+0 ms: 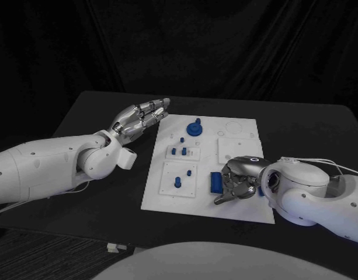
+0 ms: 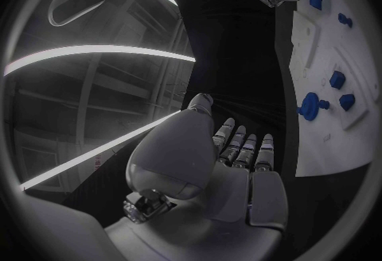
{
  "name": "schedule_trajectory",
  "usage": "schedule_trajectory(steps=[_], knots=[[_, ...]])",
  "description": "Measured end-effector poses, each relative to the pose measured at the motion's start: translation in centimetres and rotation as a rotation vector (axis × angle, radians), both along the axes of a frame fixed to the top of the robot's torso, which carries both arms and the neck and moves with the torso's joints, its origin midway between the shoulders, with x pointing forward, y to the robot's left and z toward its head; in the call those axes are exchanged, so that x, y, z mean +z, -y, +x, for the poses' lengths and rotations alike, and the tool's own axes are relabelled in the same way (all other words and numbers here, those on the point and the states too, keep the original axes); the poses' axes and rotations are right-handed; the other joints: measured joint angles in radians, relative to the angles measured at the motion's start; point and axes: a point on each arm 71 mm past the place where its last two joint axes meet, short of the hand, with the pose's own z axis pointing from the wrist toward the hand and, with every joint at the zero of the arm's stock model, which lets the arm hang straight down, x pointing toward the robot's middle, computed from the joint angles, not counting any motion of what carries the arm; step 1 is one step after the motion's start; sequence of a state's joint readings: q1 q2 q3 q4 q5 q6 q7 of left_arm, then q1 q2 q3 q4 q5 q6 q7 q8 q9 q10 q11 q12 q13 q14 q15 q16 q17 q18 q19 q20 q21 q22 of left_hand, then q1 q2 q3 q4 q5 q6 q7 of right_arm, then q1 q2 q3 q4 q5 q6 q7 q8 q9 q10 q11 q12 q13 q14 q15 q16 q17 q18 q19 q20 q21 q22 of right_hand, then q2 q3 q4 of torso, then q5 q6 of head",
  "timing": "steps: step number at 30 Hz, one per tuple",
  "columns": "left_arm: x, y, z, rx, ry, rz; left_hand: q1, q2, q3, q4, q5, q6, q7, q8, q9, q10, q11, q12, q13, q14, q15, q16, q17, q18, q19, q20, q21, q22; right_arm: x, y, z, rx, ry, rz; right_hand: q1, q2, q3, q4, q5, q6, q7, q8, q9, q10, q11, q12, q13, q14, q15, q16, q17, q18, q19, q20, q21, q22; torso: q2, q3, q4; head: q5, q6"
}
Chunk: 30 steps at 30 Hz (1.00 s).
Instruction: Assemble the parts on the task board
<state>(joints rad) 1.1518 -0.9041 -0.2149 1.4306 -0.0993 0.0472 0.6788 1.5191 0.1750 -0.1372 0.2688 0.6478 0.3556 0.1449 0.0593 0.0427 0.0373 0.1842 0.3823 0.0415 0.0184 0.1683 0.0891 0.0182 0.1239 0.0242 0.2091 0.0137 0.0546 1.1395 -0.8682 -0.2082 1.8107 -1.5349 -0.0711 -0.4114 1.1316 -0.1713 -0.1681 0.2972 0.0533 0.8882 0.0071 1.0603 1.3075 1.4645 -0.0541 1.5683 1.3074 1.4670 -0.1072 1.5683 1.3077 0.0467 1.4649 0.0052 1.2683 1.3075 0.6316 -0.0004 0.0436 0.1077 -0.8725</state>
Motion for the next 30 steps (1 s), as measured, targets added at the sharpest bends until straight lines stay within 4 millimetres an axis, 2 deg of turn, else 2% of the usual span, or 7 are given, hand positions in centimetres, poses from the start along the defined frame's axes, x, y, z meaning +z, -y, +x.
schedule_trajectory(steps=[5, 7, 12, 16, 18, 22, 30], knots=[[0.0, 0.0, 0.0, 0.0, 0.0, 0.0, 0.0, 0.0, 0.0, 0.0, 0.0, 0.004, 0.004, 0.0, 0.001, 0.0, 0.0, 0.0, 0.0, 0.0, 0.0, 0.0, 0.0, 0.0, 0.0, 0.0, 0.0, 0.0, 0.3, 1.3, 0.0, -0.028, 0.003, 0.002, -0.074, 0.013, -0.018, 0.002, 0.0, -0.169, 0.002, -0.179, -0.02, 0.002, -0.002, 0.0, 0.0, 0.0, 0.0, 0.0, 0.0, 0.0, 0.004, -0.004, 0.0, 0.0, 0.0, 0.0001, -0.0001, 0.002, 0.0], [0.0, -0.1, 0.0, 0.0, -0.001, 0.0, 0.0, 0.0, 0.0, 0.0, 0.0, 0.004, 0.004, 0.0, 0.001, 0.0, 0.0, 0.0, 0.0, 0.0, 0.0, 0.0, 0.0, 0.0, 0.0, 0.0, 0.0, 0.0, 1.0, 2.1, 0.4, -0.05, 0.019, 0.009, -0.16, 0.094, -0.005, -0.002, -0.002, -0.172, 0.006, -0.249, -0.072, 0.002, -0.002, 0.0, 0.0, 0.0, 0.0, 0.0, 0.0, 0.0, 0.004, -0.004, 0.0, 0.0, 0.0, 0.0001, -0.0001, 0.003, 0.0], [0.0, -0.2, 0.0, 0.001, -0.001, 0.001, 0.0, 0.0, 0.003, -0.003, 0.0, 0.011, 0.003, 0.004, 0.002, 0.0, 0.0, 0.0, 0.0, 0.0, 0.0, 0.0, 0.0, 0.0, 0.004, 0.004, 0.0, 0.0, 4.2, 4.4, 2.4, -0.139, 0.061, 0.037, -0.218, 0.233, -0.025, -0.01, 0.155, 0.004, 0.039, -0.612, -0.456, 0.002, 0.031, 0.0, 0.0, -0.001, 0.017, 0.0, 0.0, 0.0, 0.001, 0.017, 0.012, 0.0, 0.0, 0.0001, -0.0003, 0.001, 0.0], [0.0, -0.2, 0.1, 0.002, 0.0, 0.001, 0.004, -0.004, 0.005, -0.005, 0.004, 0.015, 0.007, 0.004, 0.002, 0.0, 0.0, 0.0, 0.0, 0.0, 0.0, 0.0, 0.0, 0.0, 0.004, 0.004, 0.0, 0.0, 5.7, 6.1, 4.0, -0.224, 0.053, 0.024, -0.175, 0.263, -0.038, -0.013, 0.34, 0.081, 0.044, -0.74, -0.602, 0.002, 0.031, 0.0, 0.0, -0.001, 0.022, 0.0, 0.0, 0.0, 0.0, 0.018, 0.012, 0.0, 0.0, 0.0001, -0.0003, -0.004, 0.0], [-0.1, -0.2, 0.1, 0.001, 0.0, 0.001, 0.004, -0.004, 0.005, -0.005, 0.004, 0.018, 0.003, 0.004, 0.003, 0.004, -0.004, 0.004, 0.0, 0.0, 0.0, 0.0, 0.0, 0.0, 0.004, 0.004, 0.0, 0.0, 6.1, 6.9, 4.7, -0.26, 0.04, 0.001, -0.162, 0.267, -0.049, -0.009, 0.361, 0.106, 0.055, -0.807, -0.682, 0.002, 0.038, 0.0, 0.0, -0.002, 0.027, 0.0, 0.0, 0.0, 0.001, 0.024, -0.004, 0.0, -0.001, 0.0001, -0.0002, -0.004, 0.0], [-0.1, -0.1, 0.1, 0.0, 0.0, 0.001, 0.004, -0.004, 0.008, -0.008, 0.004, 0.03, 0.005, 0.01, 0.004, 0.004, -0.004, 0.004, 0.0, 0.0, 0.0, 0.004, 0.0, 0.0, 0.004, 0.004, 0.0, 0.001, 6.1, 8.4, 5.8, -0.314, 0.005, -0.068, -0.096, 0.263, -0.052, -0.021, 0.414, 0.182, 0.047, -0.852, -0.761, 0.002, 0.038, 0.0, 0.0, 0.0, 0.029, 0.0, 0.0, 0.0, 0.0, 0.025, -0.016, 0.0, -0.001, 0.0001, -0.0002, -0.003, 0.0], [-0.1, 0.0, 0.2, 0.0, 0.0, 0.002, 0.008, 0.0, 0.014, -0.008, 0.004, 0.039, 0.007, 0.014, 0.005, 0.004, -0.004, 0.008, 0.001, 0.0, 0.0, 0.004, 0.0, 0.0, 0.004, 0.004, 0.0, 0.001, 5.5, 9.7, 6.7, -0.346, -0.058, -0.187, -0.065, 0.265, -0.057, -0.017, 0.362, 0.266, 0.032, -0.882, -0.828, 0.0, 0.035, 0.0, 0.0, 0.0, 0.029, 0.0, 0.0, 0.016, 0.0, 0.025, -0.037, 0.0, -0.002, -0.0012, -0.0001, -0.007, 0.0]])
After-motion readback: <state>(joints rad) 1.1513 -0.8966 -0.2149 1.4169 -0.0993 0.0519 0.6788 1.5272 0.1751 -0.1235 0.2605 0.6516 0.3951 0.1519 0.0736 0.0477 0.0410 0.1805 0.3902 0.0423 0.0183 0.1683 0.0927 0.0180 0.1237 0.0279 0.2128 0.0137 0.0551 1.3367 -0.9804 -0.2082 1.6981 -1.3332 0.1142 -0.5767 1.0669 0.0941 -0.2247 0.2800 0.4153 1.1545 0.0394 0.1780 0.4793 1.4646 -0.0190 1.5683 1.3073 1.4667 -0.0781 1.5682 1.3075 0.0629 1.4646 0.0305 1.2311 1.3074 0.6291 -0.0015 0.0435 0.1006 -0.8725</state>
